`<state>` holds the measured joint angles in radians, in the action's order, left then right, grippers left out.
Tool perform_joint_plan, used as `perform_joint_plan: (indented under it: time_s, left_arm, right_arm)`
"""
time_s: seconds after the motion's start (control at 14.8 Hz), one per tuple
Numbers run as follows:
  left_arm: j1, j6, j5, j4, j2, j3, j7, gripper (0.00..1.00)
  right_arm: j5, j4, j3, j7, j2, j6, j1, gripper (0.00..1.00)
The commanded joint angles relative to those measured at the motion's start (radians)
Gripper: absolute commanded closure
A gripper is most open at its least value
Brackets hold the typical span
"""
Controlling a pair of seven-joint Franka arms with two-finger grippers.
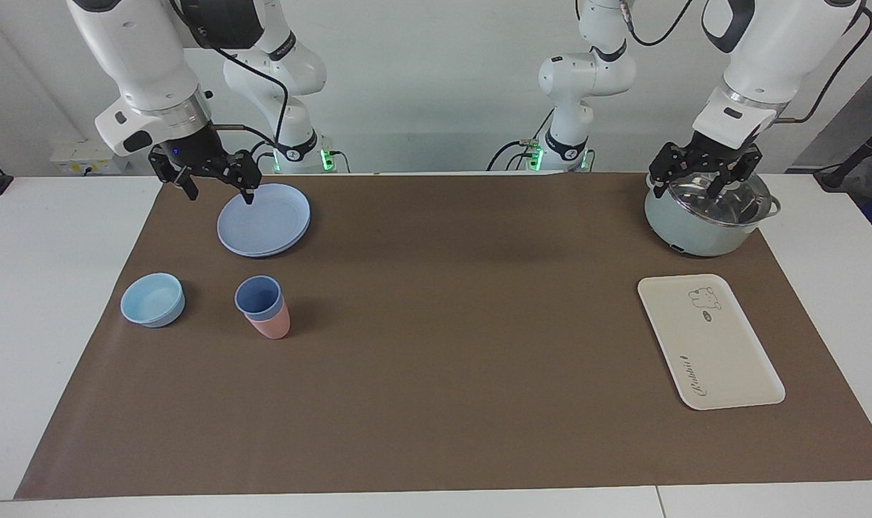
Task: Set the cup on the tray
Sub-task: 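Raise the right gripper and move it toward the blue cup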
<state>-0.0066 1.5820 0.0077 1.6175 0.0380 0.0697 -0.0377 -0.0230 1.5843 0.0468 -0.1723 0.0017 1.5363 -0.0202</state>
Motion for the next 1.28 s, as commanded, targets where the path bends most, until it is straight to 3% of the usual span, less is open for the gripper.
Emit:
perform_joint_plan:
  time_s: [0.0,0.41,0.68,1.22]
  left_arm:
    - [0.011,0.006,-0.014,0.028,0.025,0.004,0.009,0.00]
    - [0.011,0.006,-0.014,0.028,0.025,0.004,0.009,0.00]
    - [0.011,0.006,-0.014,0.028,0.025,0.004,0.007,0.00]
    - [0.011,0.006,-0.014,0.028,0.025,0.004,0.007,0.00]
  right_arm:
    - [0.014,0.028,0.002,-0.036,-0.014,0.045,0.015,0.07]
    - [0.132,0.005,-0.004,-0.352,0.119,0.195,0.088,0.08]
    - [0.240,-0.137,-0.007,-0.541,0.311,0.225,0.146,0.08]
    - [0.394,-0.219,-0.008,-0.590,0.538,0.251,0.230,0.08]
